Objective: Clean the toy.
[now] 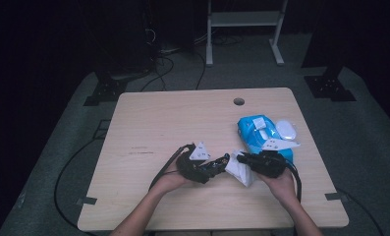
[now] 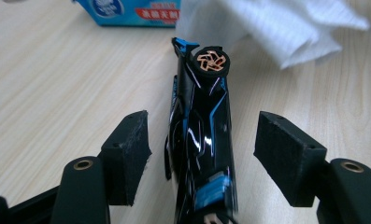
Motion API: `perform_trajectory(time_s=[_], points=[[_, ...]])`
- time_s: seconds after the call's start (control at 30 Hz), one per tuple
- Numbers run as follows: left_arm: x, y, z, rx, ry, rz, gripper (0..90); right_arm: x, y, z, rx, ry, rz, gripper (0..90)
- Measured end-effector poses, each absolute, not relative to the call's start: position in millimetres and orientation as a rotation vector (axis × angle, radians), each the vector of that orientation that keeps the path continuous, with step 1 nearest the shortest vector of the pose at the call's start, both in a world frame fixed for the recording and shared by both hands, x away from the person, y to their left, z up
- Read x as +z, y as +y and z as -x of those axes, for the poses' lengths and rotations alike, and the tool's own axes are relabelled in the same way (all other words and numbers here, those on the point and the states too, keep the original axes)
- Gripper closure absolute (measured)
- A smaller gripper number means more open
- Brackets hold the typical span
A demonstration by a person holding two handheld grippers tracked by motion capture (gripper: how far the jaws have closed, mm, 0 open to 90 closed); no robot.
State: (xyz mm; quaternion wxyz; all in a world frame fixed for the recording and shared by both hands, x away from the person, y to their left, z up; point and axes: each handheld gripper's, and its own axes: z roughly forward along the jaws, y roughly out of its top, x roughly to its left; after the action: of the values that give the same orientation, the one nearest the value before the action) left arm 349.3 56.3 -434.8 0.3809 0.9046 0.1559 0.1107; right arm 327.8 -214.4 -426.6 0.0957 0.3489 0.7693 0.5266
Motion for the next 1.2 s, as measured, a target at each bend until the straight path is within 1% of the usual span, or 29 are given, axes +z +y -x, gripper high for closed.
perform_trajectory(time_s=[0.03,0.07,0.13,0.17,0.2,0.33,0.47,0.5,0.53,0.63,0.77,1.0,1.1,1.2], points=[[-435.6,54.6,-350.8,0.283,0.400,-2.330,35.5,-427.0,-216.7,-328.2,1.574,2.274,-1.040,81.6],[-436.8,53.2,-352.0,0.283,0.405,-2.352,38.3,-427.4,-217.4,-328.3,1.569,2.274,-1.045,81.6],[-439.5,52.4,-353.9,0.277,0.412,-2.371,46.8,-429.2,-217.7,-328.9,1.569,2.280,-1.050,81.5],[-440.2,52.7,-354.2,0.279,0.411,-2.378,52.5,-430.4,-217.3,-329.5,1.569,2.282,-1.046,81.4],[-440.4,53.4,-354.4,0.284,0.407,-2.379,55.5,-431.1,-216.3,-330.1,1.567,2.287,-1.051,81.4],[-438.1,58.9,-352.5,0.281,0.415,-2.369,56.5,-432.2,-213.5,-331.5,1.570,2.289,-1.046,81.2],[-435.1,74.0,-348.2,0.278,0.419,-2.350,57.4,-432.8,-212.3,-331.3,1.575,2.293,-1.047,81.2],[-434.0,79.5,-346.7,0.275,0.420,-2.334,58.2,-433.2,-211.6,-331.4,1.574,2.295,-1.046,81.2],[-431.9,85.2,-345.6,0.274,0.435,-2.323,60.9,-433.5,-210.7,-331.6,1.575,2.299,-1.044,81.2],[-429.8,97.7,-342.7,0.274,0.443,-2.322,63.3,-435.3,-206.5,-332.4,1.573,2.312,-1.041,81.0],[-429.1,100.1,-342.1,0.273,0.439,-2.330,63.2,-435.5,-202.6,-332.7,1.566,2.320,-1.034,80.8],[-427.3,76.0,-351.4,0.269,0.410,-2.378,49.8,-437.1,-204.5,-333.4,1.564,2.317,-1.047,80.4],[-427.1,64.0,-355.3,0.268,0.399,-2.412,46.9,-437.3,-206.7,-333.7,1.566,2.311,-1.052,80.3],[-427.7,52.8,-359.1,0.265,0.384,-2.452,45.9,-437.9,-208.7,-334.0,1.568,2.308,-1.059,80.3]])
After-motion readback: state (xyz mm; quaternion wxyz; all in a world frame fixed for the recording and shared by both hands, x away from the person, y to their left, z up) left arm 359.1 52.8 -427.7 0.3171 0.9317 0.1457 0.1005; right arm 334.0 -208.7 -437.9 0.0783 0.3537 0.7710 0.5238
